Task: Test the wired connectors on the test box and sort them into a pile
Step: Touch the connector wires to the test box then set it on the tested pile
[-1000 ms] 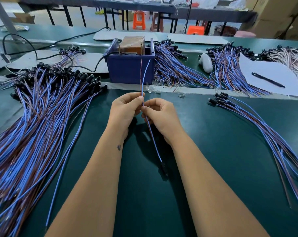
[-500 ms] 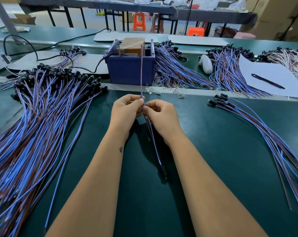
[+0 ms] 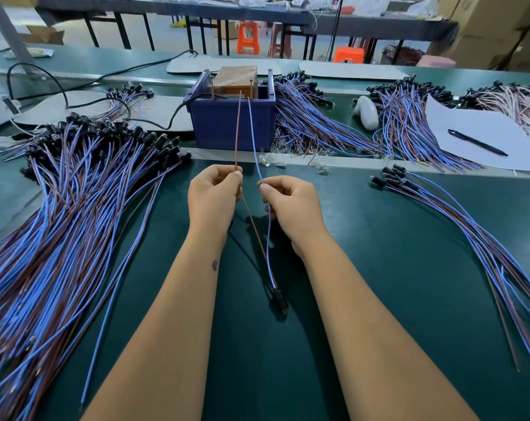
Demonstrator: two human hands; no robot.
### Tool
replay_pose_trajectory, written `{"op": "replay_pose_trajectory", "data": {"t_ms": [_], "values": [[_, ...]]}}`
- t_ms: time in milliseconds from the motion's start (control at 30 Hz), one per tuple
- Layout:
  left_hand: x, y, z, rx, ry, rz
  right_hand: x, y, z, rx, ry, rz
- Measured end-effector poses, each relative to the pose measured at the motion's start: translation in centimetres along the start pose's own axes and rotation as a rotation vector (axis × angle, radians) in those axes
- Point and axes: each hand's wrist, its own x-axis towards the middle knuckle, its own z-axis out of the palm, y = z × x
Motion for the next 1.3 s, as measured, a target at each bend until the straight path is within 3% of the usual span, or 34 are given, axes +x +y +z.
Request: {"op": "replay_pose_trajectory", "data": {"t_ms": [800,1133,1300], "values": [[0.43,0.11,-0.57,-0.078,0.152,-0.035,0.14,0.22,-0.15,0.015,0.019,0.022],[0.48,0.0,-0.56,-0.064,0.143,-0.04,0.21,0.37,-0.14,-0.017,0.015,0.016],[0.35,-0.13,-0.28,-0.016,0.025,-0.045,0.15,0.25,0.07,-0.021,-0.011,0.014]]}}
